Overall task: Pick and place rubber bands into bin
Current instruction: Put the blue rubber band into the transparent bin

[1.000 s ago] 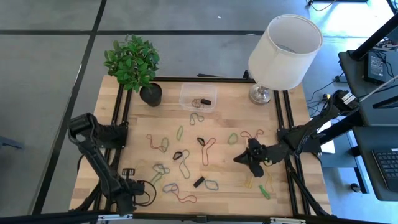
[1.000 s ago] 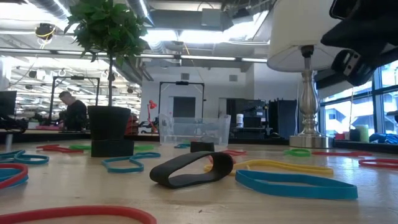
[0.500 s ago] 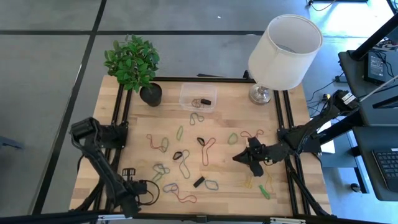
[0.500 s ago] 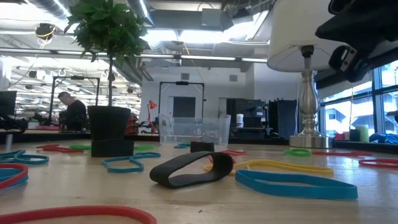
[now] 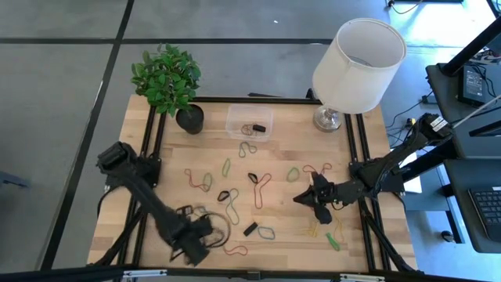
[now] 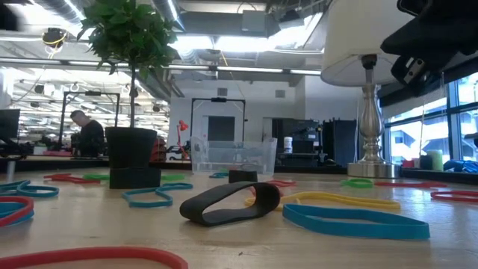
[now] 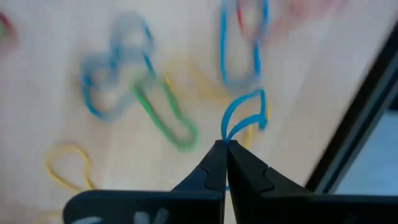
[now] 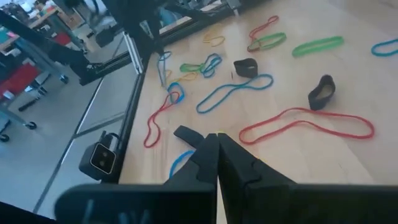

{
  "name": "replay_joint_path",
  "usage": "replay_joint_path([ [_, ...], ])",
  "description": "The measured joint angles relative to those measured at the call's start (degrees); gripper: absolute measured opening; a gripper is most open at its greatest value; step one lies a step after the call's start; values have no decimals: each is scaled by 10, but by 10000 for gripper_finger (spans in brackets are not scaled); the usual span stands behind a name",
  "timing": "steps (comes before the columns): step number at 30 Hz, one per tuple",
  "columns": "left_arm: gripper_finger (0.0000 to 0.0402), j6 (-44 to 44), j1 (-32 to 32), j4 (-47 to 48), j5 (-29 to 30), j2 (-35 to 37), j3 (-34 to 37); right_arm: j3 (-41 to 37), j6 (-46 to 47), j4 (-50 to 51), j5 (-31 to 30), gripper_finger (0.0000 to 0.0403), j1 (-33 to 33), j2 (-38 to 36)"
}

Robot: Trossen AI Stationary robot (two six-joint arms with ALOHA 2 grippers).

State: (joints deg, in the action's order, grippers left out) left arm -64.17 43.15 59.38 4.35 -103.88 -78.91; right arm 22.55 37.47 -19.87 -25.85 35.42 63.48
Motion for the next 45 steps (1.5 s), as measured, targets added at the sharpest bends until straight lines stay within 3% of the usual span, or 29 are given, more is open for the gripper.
replay_joint_path([
  [15, 3, 283, -283, 9, 50, 1, -110, 0, 9, 54, 14, 2, 17, 0],
  [24, 3, 432, -489, -2, 78, 2, -152, 0, 11, 74, 15, 1, 10, 0],
  [27, 3, 465, -556, -41, 75, 2, -153, 0, 14, 103, -3, 1, -8, -4],
  [35, 2, 565, -685, -155, -6, -32, -154, 0, 1, 166, -12, 1, -109, -54],
  [45, 3, 575, -750, -142, -16, -109, -153, 0, -4, 226, -12, 3, -215, -117],
])
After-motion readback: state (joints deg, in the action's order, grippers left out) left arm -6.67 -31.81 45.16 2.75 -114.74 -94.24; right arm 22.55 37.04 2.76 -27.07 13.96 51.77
